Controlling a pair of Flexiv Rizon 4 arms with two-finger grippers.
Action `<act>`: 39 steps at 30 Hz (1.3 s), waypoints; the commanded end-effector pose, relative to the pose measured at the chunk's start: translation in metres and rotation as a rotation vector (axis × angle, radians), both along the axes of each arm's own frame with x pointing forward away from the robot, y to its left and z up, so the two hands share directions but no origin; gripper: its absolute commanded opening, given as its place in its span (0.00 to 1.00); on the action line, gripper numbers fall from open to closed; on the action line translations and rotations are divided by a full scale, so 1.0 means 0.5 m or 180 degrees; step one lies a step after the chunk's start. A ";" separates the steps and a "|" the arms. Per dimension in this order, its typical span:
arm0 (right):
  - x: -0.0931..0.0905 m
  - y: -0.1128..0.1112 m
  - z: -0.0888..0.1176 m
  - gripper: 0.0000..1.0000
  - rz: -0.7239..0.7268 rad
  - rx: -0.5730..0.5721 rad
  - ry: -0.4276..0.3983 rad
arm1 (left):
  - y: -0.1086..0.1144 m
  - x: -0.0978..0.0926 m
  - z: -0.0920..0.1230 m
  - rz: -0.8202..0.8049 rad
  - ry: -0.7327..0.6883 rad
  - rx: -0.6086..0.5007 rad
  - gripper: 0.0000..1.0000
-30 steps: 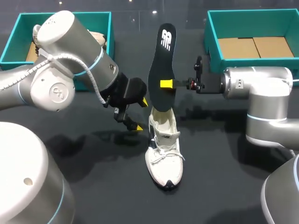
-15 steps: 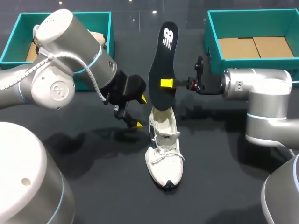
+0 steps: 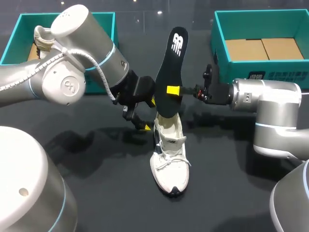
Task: Take the shoe out of the shoebox, open the shoe tongue, remove and reinsert the insole, then place the shoe into the shoebox
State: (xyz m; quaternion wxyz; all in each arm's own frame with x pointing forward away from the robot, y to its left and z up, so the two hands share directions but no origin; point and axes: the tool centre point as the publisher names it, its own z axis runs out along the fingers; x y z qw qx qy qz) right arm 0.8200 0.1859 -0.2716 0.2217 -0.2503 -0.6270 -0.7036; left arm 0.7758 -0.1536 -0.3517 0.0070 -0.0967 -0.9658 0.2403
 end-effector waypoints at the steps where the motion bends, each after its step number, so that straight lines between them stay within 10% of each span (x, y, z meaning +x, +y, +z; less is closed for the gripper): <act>1: -0.002 0.000 0.002 0.00 -0.0005 -0.0010 0.0005 | -0.002 0.001 -0.001 -0.0003 0.0001 0.0008 1.00; 39: -0.005 0.000 -0.016 0.00 0.0108 0.0174 -0.0427 | -0.002 0.001 -0.001 -0.0003 0.0001 0.0008 1.00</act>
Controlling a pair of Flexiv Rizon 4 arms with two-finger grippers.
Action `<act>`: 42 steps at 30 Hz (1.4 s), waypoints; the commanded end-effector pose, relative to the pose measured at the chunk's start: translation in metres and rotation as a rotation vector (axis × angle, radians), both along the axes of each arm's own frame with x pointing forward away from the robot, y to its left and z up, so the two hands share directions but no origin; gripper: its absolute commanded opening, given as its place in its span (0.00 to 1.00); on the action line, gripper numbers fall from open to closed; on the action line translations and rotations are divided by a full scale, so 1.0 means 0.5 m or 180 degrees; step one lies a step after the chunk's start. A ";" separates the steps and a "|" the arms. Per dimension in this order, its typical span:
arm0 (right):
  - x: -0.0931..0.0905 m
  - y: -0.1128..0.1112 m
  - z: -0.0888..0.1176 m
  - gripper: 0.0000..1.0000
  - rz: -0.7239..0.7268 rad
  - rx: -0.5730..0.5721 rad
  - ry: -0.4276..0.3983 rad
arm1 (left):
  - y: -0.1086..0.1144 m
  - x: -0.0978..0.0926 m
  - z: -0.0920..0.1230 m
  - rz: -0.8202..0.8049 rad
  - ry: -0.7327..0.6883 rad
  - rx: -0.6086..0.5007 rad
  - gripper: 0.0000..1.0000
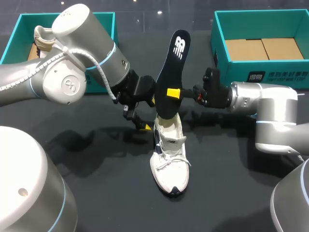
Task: Take the shoe out of the shoebox, open the shoe tongue, remove and reinsert the insole, then place the shoe into the shoebox
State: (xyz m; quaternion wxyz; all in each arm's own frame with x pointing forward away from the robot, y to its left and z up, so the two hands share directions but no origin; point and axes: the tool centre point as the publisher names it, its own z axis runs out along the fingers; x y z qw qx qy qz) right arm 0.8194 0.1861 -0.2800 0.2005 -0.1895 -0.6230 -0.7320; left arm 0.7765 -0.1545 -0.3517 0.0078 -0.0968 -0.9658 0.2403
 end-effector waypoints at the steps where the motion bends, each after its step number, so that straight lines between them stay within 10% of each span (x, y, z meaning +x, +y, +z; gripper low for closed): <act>1: -0.007 0.000 0.001 0.00 -0.0010 -0.0004 -0.0087 | 0.000 -0.001 -0.001 -0.0001 -0.0004 0.0007 1.00; 17: -0.038 0.004 -0.009 0.00 -0.0015 -0.0062 -0.0487 | 0.000 -0.001 -0.001 -0.0001 -0.0004 0.0007 1.00; 42: -0.055 -0.001 -0.043 0.00 -0.0228 -0.0314 -0.0430 | 0.000 -0.001 -0.001 -0.0001 -0.0004 0.0007 1.00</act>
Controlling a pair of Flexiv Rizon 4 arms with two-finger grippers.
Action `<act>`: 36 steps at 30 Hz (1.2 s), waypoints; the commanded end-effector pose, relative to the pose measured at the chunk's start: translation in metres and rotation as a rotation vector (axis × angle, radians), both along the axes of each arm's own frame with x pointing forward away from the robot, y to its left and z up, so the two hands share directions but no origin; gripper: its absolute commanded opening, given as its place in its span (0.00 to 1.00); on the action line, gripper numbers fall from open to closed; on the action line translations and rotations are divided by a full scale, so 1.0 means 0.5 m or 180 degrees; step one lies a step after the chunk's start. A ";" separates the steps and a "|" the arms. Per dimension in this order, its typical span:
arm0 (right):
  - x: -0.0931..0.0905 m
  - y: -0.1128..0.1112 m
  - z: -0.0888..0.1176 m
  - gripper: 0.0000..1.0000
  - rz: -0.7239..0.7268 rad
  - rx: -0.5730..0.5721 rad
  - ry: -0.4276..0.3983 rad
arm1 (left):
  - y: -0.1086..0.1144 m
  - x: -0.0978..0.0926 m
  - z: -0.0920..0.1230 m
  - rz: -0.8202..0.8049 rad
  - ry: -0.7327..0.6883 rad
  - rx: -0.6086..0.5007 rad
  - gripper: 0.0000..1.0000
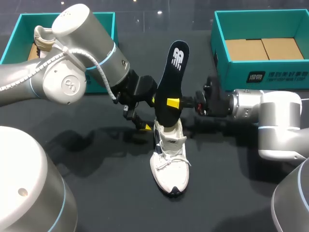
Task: Take the shoe out of the shoebox, open the shoe tongue, remove and reinsert the insole, then place the shoe into the shoebox
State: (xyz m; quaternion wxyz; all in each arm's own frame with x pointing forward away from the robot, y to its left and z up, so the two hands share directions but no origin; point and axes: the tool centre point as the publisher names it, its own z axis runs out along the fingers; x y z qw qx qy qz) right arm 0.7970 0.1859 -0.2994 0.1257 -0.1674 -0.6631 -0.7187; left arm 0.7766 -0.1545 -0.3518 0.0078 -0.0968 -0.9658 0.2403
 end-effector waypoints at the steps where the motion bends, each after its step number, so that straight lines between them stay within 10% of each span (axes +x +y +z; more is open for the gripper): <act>1: -0.011 0.000 -0.007 0.00 -0.0024 -0.0013 0.0013 | 0.000 -0.001 -0.001 -0.0001 -0.0004 0.0007 1.00; 36: -0.093 0.010 -0.092 0.00 0.0145 -0.0164 0.0533 | 0.000 -0.001 -0.001 -0.0001 -0.0004 0.0007 1.00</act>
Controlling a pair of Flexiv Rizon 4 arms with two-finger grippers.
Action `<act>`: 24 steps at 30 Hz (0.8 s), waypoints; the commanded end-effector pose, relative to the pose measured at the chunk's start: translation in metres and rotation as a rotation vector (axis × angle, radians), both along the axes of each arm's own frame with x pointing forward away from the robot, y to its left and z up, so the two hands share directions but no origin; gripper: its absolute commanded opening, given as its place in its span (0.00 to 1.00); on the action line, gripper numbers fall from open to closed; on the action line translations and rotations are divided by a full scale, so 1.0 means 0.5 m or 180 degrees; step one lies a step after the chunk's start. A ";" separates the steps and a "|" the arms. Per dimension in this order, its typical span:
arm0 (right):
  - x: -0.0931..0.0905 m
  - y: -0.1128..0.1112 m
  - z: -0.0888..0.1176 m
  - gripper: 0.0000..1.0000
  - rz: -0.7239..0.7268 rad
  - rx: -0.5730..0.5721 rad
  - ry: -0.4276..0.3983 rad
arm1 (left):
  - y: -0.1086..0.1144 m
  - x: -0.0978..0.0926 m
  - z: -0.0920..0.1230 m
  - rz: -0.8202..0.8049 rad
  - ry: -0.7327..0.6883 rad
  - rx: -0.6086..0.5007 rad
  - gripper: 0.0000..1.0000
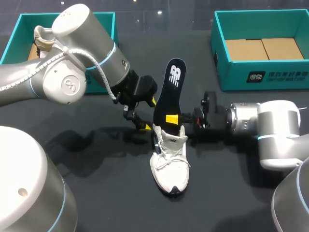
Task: Take the shoe out of the shoebox, open the shoe tongue, remove and reinsert the insole, then place the shoe into the shoebox
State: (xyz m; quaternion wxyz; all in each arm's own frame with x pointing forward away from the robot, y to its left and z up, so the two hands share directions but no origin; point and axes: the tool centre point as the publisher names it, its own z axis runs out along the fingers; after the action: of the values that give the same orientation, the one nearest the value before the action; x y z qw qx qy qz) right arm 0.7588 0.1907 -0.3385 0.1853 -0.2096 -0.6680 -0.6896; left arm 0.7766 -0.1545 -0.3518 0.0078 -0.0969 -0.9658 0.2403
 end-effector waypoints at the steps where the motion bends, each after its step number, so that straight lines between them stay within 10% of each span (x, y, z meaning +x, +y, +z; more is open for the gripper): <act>1: -0.019 0.001 -0.016 0.00 0.0034 -0.0064 0.0088 | 0.000 -0.001 -0.001 0.0000 -0.0004 0.0007 1.00; 24: -0.014 0.001 -0.006 0.00 0.0212 -0.0012 0.0030 | 0.000 -0.001 -0.001 0.0000 -0.0004 0.0007 1.00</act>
State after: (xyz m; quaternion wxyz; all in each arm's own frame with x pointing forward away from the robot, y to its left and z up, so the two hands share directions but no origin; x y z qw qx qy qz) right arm 0.7501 0.1911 -0.3383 0.2096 -0.1933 -0.6752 -0.6803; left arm 0.7766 -0.1546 -0.3518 0.0078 -0.0969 -0.9658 0.2403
